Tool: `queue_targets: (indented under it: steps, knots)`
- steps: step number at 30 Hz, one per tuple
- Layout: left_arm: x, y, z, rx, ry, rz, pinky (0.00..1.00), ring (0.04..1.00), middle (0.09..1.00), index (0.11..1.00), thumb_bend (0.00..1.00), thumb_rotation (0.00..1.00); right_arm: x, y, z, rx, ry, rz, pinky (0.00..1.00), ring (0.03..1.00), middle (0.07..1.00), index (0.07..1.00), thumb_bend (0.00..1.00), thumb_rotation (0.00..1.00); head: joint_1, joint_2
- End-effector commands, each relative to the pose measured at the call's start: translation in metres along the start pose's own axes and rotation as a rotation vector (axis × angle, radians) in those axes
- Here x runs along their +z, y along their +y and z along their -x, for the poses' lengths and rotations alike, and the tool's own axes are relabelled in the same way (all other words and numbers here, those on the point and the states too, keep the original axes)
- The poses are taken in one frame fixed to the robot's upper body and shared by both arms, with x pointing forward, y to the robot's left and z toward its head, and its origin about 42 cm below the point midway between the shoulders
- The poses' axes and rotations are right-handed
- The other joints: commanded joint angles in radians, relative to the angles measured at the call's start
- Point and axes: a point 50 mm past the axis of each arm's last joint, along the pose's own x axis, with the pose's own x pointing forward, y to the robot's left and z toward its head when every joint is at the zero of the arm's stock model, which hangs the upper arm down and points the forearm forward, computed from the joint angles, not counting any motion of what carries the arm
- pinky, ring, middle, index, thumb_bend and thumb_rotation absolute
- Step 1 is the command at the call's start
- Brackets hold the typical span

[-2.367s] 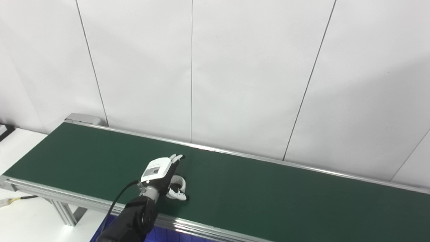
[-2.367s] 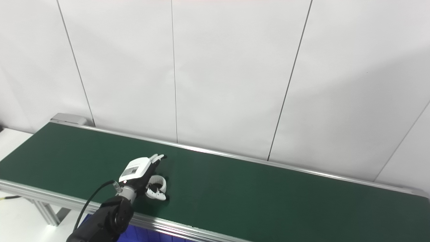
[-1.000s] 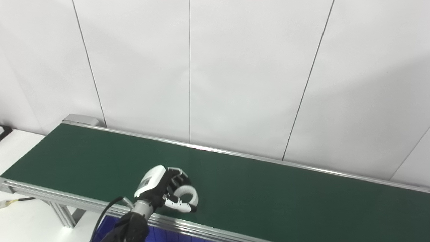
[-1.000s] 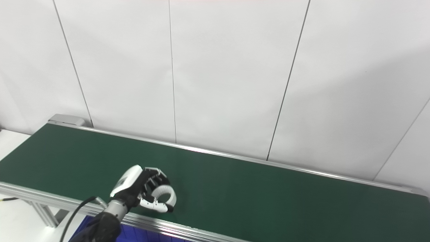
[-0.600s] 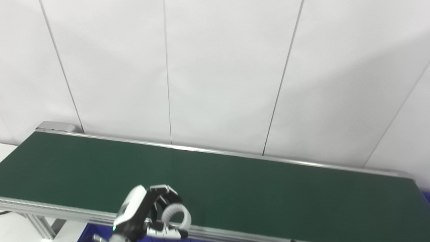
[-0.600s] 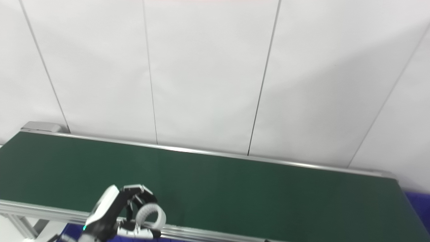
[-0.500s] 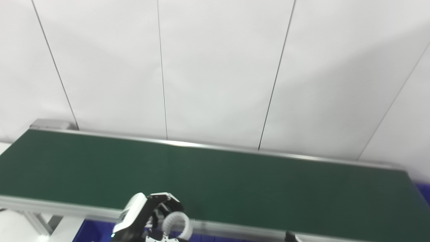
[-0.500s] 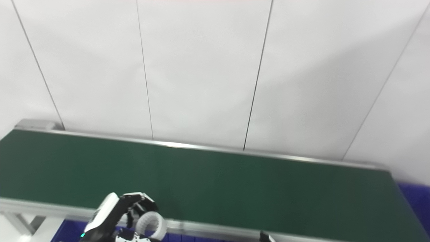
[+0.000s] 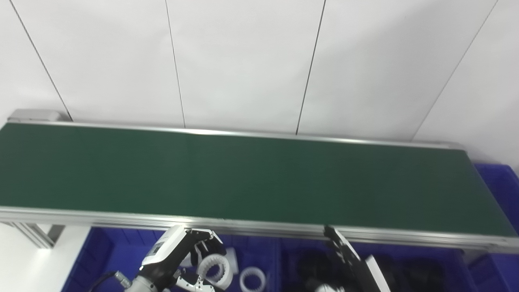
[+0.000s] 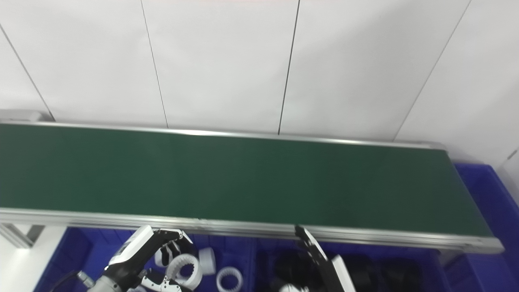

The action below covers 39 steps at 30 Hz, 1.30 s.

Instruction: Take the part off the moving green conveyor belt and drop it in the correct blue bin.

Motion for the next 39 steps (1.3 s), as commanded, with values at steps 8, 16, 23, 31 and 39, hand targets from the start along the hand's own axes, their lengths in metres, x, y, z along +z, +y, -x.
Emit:
queue_targets:
  steps: [8,16,23,31,39]
  knots:
    - [0.006,0.013,-0.007,-0.081,0.057,-0.137,0.41,0.397,0.49,0.547,0.49,0.0,0.023,-0.01,-0.009,-0.027,-0.029,0.004,0.78,0.855,0.893,0.919,0.78,0.52,-0.017,0.066]
    - [0.009,0.012,-0.009,-0.06,0.097,-0.206,0.43,0.564,0.824,0.95,0.58,0.06,0.027,-0.011,-0.007,-0.022,-0.015,-0.003,0.79,0.864,0.899,0.923,0.79,0.53,-0.027,0.08]
    - [0.011,0.014,-0.009,-0.059,0.129,-0.201,0.57,0.804,0.994,1.0,0.77,0.24,0.027,-0.012,-0.007,-0.02,-0.013,-0.002,0.79,0.862,0.897,0.924,0.79,0.54,-0.034,0.081]
    - [0.009,0.02,-0.005,-0.023,0.093,-0.044,0.69,0.881,1.0,1.0,0.86,0.27,0.029,-0.012,-0.007,-0.02,-0.012,0.008,0.79,0.863,0.898,0.923,0.79,0.54,-0.053,0.081]
    - [0.0,0.022,-0.008,-0.036,-0.1,0.416,0.84,0.942,0.986,0.985,0.91,0.31,0.031,-0.012,-0.004,-0.003,0.008,0.01,0.8,0.872,0.903,0.925,0.78,0.53,-0.093,0.086]
